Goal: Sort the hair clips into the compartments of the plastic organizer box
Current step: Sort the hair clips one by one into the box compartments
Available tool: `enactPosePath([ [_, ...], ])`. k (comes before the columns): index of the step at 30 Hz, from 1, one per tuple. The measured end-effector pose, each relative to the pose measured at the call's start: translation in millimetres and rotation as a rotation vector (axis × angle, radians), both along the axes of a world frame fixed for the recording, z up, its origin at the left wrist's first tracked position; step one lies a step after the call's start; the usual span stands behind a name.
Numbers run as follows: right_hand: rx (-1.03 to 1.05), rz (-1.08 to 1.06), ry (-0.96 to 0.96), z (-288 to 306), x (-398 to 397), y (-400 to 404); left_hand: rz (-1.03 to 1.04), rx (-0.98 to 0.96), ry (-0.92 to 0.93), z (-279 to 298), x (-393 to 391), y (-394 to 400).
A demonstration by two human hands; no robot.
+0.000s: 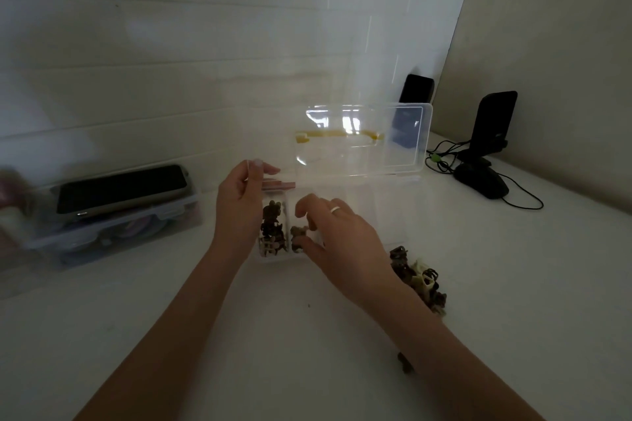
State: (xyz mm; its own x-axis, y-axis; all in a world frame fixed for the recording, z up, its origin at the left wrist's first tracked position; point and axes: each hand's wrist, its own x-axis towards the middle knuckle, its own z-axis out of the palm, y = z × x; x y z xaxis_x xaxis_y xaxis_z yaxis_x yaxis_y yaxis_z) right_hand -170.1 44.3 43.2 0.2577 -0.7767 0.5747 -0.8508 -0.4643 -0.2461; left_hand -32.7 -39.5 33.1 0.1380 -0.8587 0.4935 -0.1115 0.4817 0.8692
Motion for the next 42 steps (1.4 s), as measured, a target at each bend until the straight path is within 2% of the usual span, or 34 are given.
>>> enactPosePath([
  [3,0.137,-0.007,-0.193,4.0,-10.5,2.8,-0.008,0.001,0.017,1.4,-0.8,0.9],
  [7,0.089,-0.134,-0.408,9.3,-50.4,8.1,-0.027,0.000,0.026,1.7,-1.3,0.4],
  [11,0.220,-0.338,-0.408,10.8,-101.4,14.7,0.003,-0.005,0.010,-1.2,0.0,-2.0],
  [14,0.288,-0.505,-0.317,7.8,-124.9,17.1,0.018,-0.011,0.043,-0.3,-1.7,0.2],
  [16,0.337,-0.544,-0.297,5.4,-129.8,17.1,0.026,-0.002,0.055,0.4,-1.3,0.9],
  [21,0.372,-0.502,-0.357,2.9,-129.7,16.4,0.063,0.007,0.048,-2.5,1.4,-3.7],
  [29,0.608,-0.386,-0.173,-9.2,-130.6,9.8,0.095,0.003,0.075,-0.2,2.6,-3.9],
  [32,0.675,-0.367,-0.179,-9.6,-125.1,7.6,0.086,0.008,0.061,-1.8,3.7,-5.2],
  [37,0.601,-0.273,-0.201,-2.3,-116.9,13.4,0.066,0.019,0.059,-4.2,6.3,-10.5],
  [42,0.486,-0.036,-0.430,13.6,-102.9,20.7,0.058,0.028,0.068,-2.8,5.7,-9.6],
])
